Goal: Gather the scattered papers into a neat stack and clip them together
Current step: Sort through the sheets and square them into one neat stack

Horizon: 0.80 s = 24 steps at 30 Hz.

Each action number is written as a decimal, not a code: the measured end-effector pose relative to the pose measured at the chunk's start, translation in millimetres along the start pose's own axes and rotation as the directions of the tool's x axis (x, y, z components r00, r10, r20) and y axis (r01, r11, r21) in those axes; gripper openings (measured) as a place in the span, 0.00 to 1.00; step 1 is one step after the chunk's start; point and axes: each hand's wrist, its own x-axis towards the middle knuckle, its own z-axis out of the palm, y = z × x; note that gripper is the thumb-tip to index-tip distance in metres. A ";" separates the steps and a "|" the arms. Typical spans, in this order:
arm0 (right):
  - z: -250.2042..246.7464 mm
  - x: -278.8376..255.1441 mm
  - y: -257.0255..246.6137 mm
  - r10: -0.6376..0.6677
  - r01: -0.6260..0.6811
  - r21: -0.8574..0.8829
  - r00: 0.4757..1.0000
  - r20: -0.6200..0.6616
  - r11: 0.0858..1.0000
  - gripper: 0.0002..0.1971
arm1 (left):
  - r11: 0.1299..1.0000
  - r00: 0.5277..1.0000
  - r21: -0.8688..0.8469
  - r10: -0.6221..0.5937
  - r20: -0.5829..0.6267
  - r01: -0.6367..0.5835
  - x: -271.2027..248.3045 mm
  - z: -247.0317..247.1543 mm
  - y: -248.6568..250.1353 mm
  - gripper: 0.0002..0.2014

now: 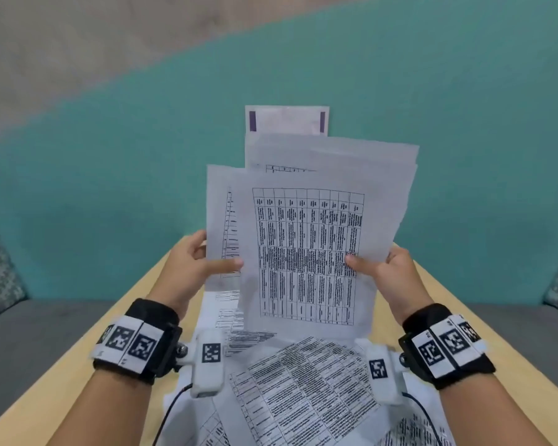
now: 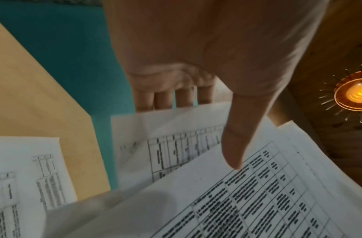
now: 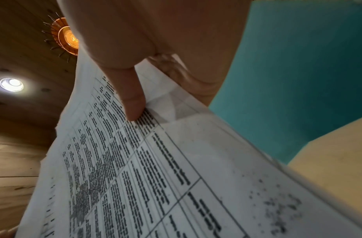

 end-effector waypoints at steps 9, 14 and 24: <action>-0.5 -0.9 4.0 0.045 -0.045 -0.011 0.997 0.060 0.999 0.11 | 0.998 0.997 0.036 -0.048 0.068 0.045 -0.3 -5.1 -5.5 0.25; 3.9 -1.1 5.2 0.017 -0.017 -0.038 1.000 0.011 0.999 0.09 | 0.994 1.000 0.104 -0.013 0.017 0.011 -2.4 1.7 0.5 0.12; 10.5 -0.8 5.3 0.022 -0.023 -0.039 1.000 -0.018 0.999 0.06 | 0.996 0.999 0.079 0.038 -0.030 -0.036 -1.1 7.2 -4.4 0.11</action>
